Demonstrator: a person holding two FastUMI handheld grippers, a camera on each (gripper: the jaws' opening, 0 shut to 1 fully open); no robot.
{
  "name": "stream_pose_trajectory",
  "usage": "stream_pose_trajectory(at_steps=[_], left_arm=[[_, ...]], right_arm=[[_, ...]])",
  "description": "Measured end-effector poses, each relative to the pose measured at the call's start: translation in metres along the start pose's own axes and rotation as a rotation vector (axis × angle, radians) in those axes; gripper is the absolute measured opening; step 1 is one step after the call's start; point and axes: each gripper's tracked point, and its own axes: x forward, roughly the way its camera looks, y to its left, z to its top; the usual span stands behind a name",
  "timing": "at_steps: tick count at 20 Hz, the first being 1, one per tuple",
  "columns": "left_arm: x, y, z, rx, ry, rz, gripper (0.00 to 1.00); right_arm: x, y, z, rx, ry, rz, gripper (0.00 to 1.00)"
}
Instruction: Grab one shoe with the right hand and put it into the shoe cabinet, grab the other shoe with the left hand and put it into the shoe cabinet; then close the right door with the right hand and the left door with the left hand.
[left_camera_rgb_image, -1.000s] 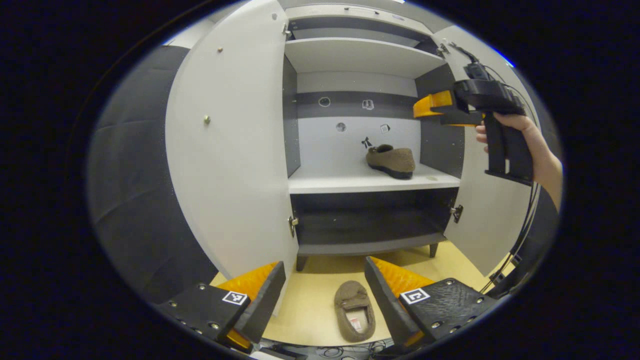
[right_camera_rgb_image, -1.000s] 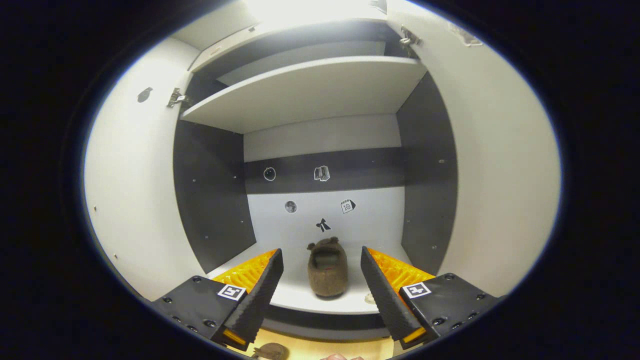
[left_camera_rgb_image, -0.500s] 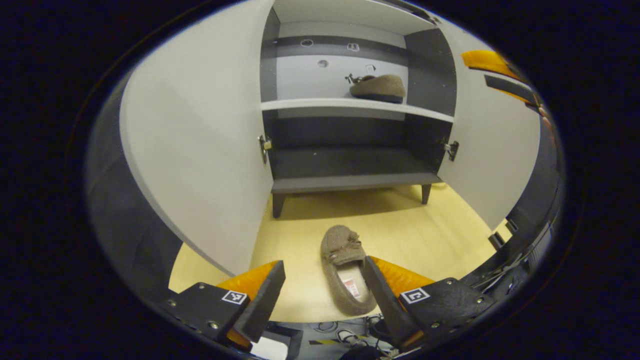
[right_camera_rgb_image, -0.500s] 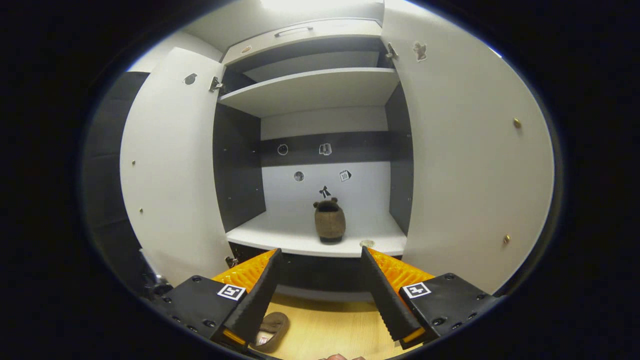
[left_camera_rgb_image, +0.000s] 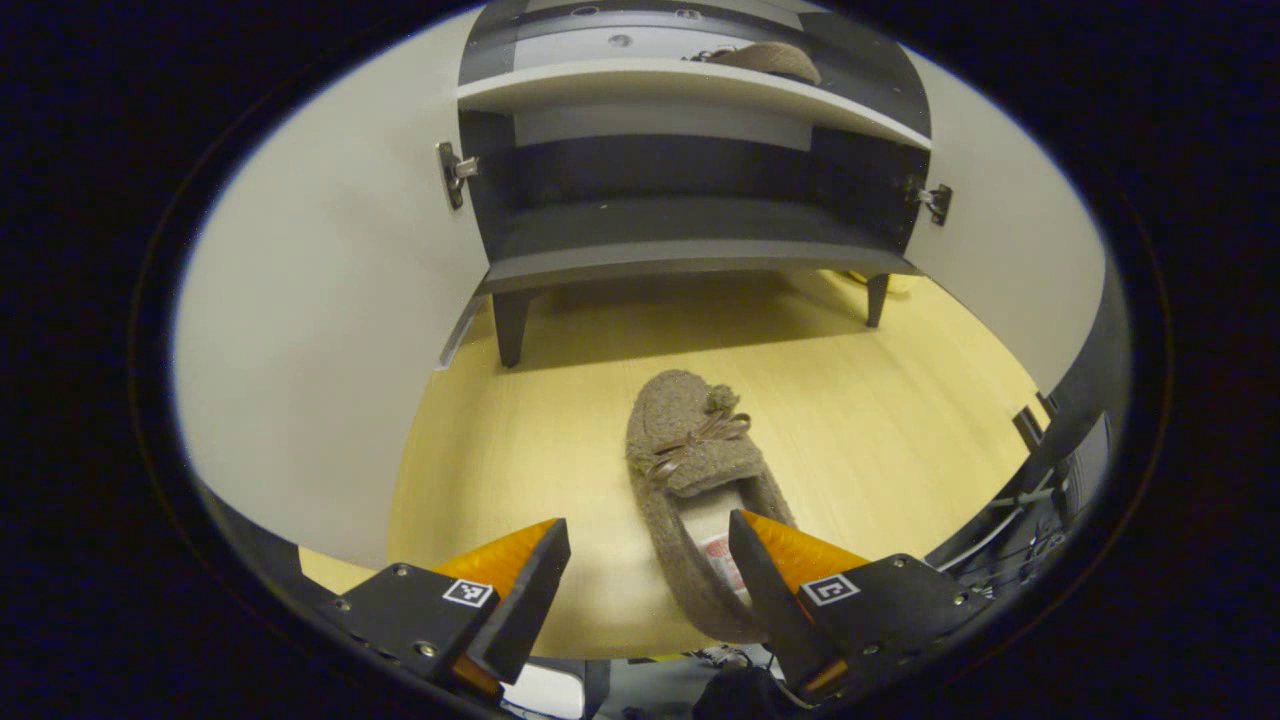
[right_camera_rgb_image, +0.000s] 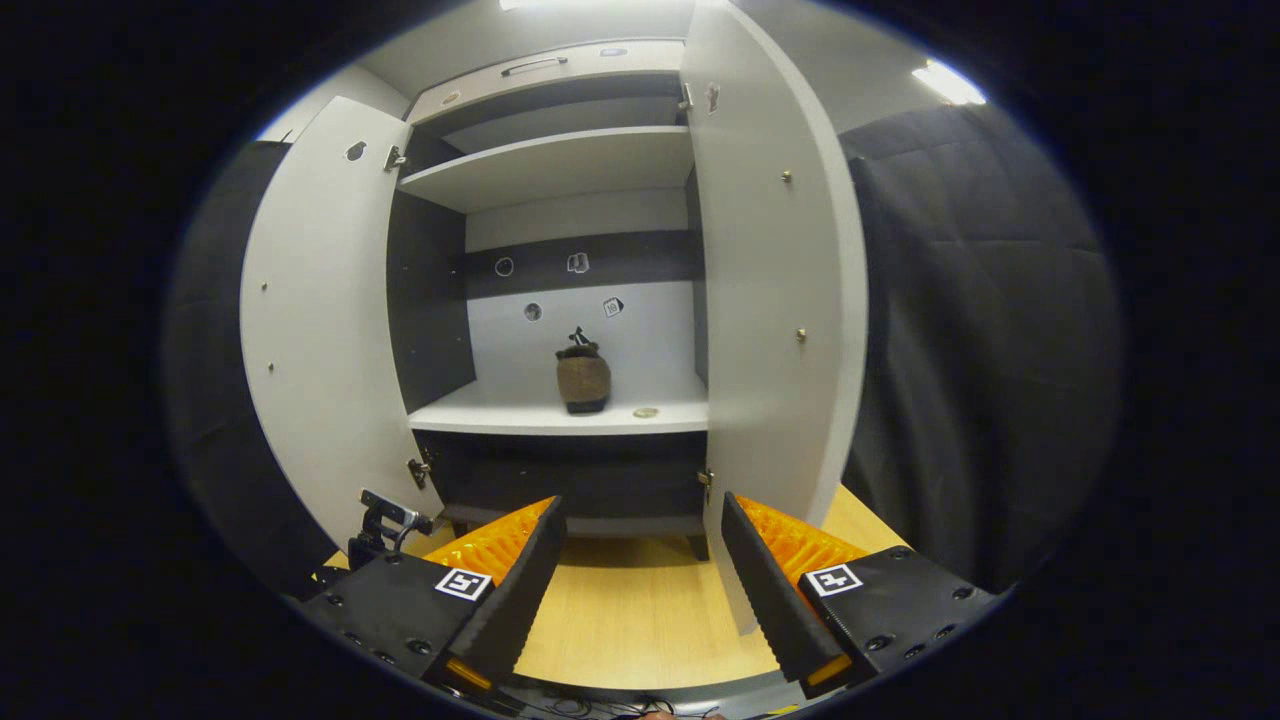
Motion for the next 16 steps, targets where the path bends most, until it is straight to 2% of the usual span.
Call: stream_pose_trajectory(at_steps=[5,9,10,12,13,14,15,16], left_arm=[[0.036,0.002,-0.012,-0.012,0.068,0.003,0.94],[0.048,-0.011,-0.014,-0.126,0.107,-0.066,0.93],[0.05,-0.018,-0.015,-0.158,0.119,-0.088,0.87],[0.051,-0.021,-0.014,-0.178,0.134,-0.096,0.44],[0.051,-0.022,-0.018,-0.176,0.161,-0.098,0.48],[0.047,-0.022,-0.02,-0.184,0.183,-0.099,0.36],[0.05,-0.023,-0.022,-0.216,0.196,-0.097,0.41],[0.049,-0.023,-0.022,-0.256,0.208,-0.094,0.35]], right_arm=[[-0.033,-0.048,-0.019,-0.01,0.056,-0.111,0.98],[-0.048,-0.09,-0.001,0.049,0.025,-0.215,0.98],[-0.052,-0.102,0.002,0.061,0.012,-0.25,0.98],[-0.058,-0.129,0.008,0.085,0.006,-0.294,0.98],[-0.057,-0.142,0.011,0.094,0.009,-0.313,0.98],[-0.053,-0.157,0.014,0.1,0.008,-0.33,0.98],[-0.049,-0.168,0.021,0.11,-0.005,-0.341,0.98],[-0.046,-0.179,0.028,0.119,-0.024,-0.35,0.98]])
